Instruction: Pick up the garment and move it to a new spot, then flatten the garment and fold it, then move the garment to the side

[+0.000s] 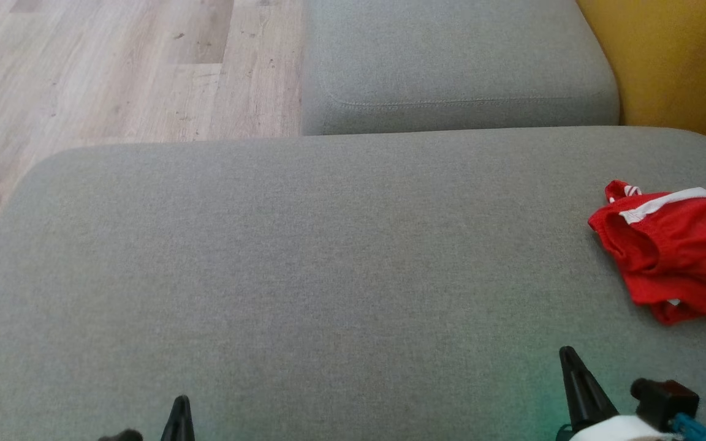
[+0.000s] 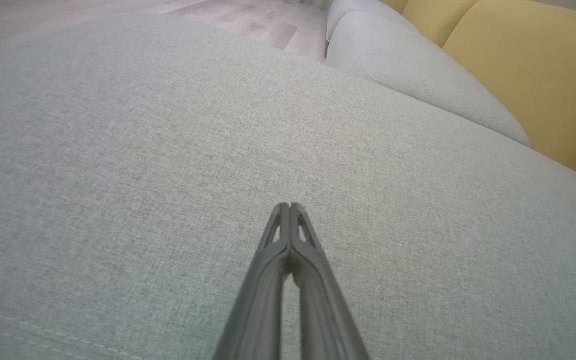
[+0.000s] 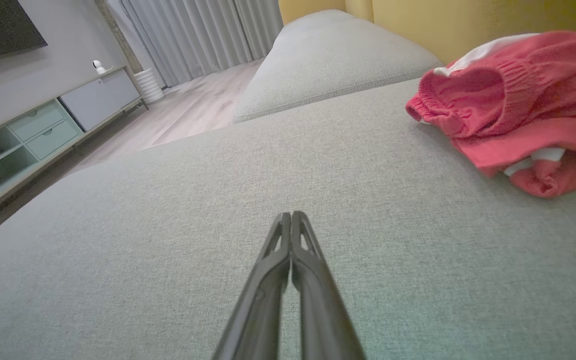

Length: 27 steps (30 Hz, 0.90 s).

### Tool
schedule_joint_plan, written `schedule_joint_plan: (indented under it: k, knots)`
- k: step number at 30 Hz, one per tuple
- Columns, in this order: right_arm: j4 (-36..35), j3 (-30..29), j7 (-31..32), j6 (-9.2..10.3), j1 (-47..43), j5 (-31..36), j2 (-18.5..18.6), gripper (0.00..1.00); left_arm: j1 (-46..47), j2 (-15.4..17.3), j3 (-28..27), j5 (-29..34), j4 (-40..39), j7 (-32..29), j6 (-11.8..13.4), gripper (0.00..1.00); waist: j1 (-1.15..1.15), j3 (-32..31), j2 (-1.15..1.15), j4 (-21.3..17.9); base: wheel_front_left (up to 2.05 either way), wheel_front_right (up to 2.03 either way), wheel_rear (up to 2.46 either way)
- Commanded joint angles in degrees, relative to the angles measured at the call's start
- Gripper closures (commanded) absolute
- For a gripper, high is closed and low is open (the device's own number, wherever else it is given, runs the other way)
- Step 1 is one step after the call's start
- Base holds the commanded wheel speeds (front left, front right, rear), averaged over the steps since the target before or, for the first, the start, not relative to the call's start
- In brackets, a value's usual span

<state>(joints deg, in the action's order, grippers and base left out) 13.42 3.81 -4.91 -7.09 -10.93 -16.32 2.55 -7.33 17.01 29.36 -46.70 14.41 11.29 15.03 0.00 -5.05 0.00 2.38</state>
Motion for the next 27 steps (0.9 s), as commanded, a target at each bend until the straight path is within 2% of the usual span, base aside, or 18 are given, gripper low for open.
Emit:
schedule_joint_plan:
  k: [1,2,27]
  knots:
    - [-1.7,-0.2,0.2,-0.06,3.2,-1.6,0.5,1.0,2.8,-0.1,-1.7,-0.9,-1.4,-0.3,-0.7,1.0,0.0,0.1,0.0,0.0,0.0,0.0,0.0]
    - [-1.7,-0.4,0.4,-0.06,3.6,-3.8,0.6,1.0,3.1,-0.4,-2.6,-2.1,-1.3,-0.7,-1.3,1.0,0.0,0.2,0.0,-0.1,0.0,0.0,0.0]
    - [-1.2,-1.7,2.2,-0.14,6.7,-21.3,1.2,1.0,5.5,-3.4,-10.1,-12.4,-1.1,-4.5,-6.3,1.0,0.0,1.4,0.0,-0.6,0.0,0.0,0.0]
